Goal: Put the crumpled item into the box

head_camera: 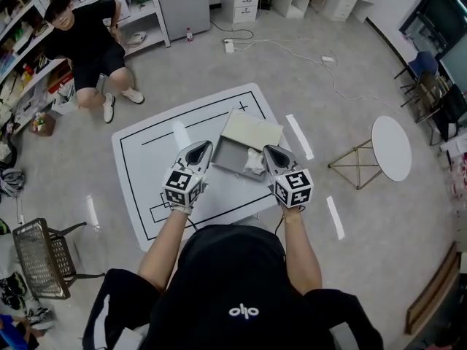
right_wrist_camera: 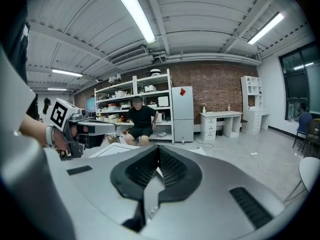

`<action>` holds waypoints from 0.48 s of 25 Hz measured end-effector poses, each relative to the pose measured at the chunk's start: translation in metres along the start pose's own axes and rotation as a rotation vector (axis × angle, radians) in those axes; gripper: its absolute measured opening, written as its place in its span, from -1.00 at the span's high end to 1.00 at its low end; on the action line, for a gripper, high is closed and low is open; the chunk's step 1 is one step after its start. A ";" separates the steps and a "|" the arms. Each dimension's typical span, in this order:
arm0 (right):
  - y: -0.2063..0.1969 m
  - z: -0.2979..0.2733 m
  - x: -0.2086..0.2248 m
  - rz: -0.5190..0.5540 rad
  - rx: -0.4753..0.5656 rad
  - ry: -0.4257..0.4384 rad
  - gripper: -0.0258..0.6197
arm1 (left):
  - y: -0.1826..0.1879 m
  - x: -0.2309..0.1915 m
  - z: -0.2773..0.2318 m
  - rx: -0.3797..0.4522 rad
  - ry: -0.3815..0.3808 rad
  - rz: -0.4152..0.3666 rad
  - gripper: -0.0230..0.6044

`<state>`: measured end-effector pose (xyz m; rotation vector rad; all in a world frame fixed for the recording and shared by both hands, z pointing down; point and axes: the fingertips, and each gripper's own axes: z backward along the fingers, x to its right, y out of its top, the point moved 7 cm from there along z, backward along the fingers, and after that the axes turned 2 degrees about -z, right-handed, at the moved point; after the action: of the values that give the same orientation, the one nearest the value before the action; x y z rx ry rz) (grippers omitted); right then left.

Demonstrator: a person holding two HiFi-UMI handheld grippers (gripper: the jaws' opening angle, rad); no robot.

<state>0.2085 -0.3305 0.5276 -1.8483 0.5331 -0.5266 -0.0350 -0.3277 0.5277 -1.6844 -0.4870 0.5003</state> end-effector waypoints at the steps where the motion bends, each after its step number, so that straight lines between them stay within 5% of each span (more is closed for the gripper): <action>1: 0.001 0.001 -0.001 0.002 0.001 -0.001 0.89 | 0.001 0.000 0.001 0.001 0.000 0.000 0.90; 12: 0.002 0.001 -0.001 0.011 0.003 -0.018 0.89 | -0.001 -0.003 0.003 0.003 -0.015 0.001 0.90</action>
<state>0.2074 -0.3299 0.5251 -1.8447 0.5300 -0.5022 -0.0397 -0.3266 0.5284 -1.6789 -0.4965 0.5145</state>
